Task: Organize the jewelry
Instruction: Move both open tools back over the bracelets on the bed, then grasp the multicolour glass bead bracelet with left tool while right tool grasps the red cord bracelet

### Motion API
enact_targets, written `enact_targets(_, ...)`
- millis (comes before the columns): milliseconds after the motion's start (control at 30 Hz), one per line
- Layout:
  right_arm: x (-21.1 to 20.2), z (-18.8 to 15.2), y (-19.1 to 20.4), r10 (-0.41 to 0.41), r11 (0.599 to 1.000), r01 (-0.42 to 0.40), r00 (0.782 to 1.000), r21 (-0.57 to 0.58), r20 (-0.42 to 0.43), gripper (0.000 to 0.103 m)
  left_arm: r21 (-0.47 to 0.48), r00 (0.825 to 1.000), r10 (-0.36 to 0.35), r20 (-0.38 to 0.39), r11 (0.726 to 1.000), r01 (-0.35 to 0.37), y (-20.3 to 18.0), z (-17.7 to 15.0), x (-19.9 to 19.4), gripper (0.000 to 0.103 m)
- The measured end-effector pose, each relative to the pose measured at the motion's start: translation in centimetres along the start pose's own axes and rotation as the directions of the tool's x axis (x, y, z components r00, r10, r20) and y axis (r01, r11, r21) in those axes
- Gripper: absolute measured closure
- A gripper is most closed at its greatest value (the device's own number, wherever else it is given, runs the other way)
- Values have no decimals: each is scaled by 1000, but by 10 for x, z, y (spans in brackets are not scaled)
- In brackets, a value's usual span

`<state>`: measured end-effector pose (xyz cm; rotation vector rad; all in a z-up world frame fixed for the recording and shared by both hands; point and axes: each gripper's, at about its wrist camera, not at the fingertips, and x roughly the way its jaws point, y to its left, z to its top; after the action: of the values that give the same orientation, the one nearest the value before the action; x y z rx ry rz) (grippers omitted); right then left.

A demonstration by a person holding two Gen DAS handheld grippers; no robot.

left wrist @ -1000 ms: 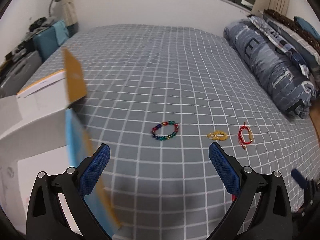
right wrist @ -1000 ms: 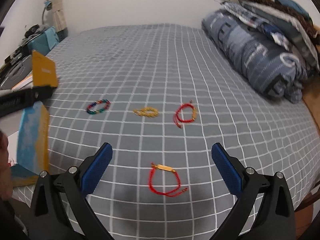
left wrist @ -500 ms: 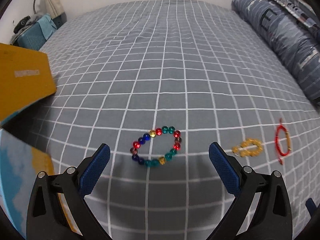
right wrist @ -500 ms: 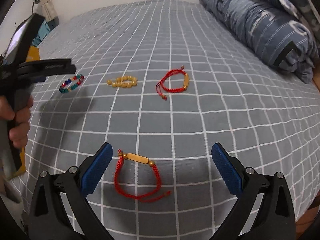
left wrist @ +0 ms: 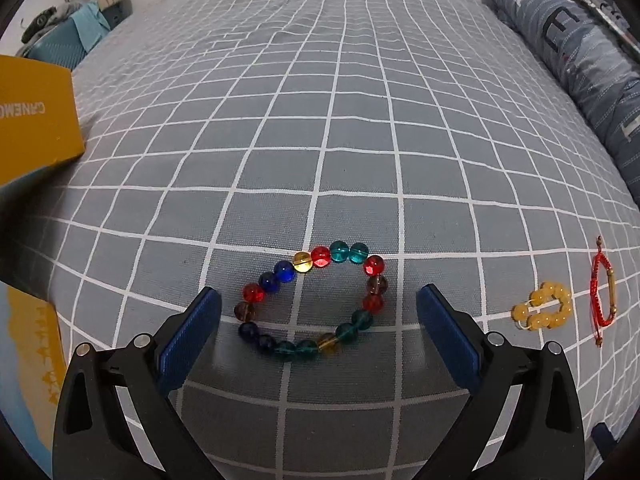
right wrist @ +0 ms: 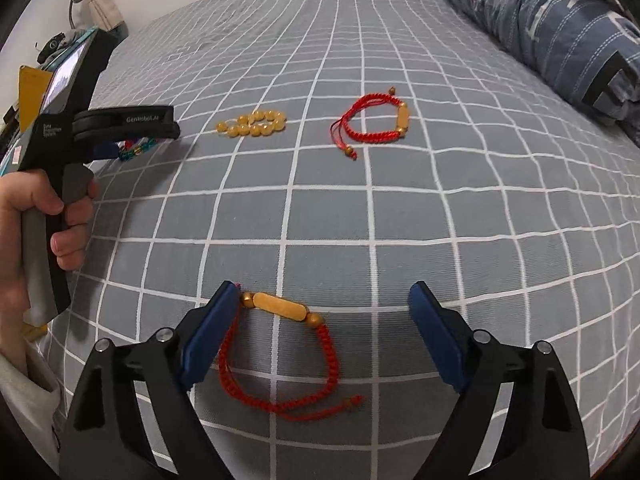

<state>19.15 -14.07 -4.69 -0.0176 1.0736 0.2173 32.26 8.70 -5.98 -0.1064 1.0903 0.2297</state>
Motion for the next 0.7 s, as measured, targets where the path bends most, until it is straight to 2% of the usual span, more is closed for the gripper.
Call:
enact_targets(100,1,-1,2,7,1000,-7,1000,0,3,23,0,1000,2,4,1000,-2,4,0,3,9)
enact_targets(433,4,-2,11,23,999,-24,1000,-35,-10,41,43,1000,4,20,999,-5,1,-9,-8,43)
enact_targets(600,4,-1,10,40,999,-40,999,-32,-18,57,72,1000,1,24,997,-3,0,-11,-11,59)
enact_targets(700,4,-1,10,38,999,-39,999,-30,-20,66,87,1000,0,23,996,-2,-3,-12,-13,72)
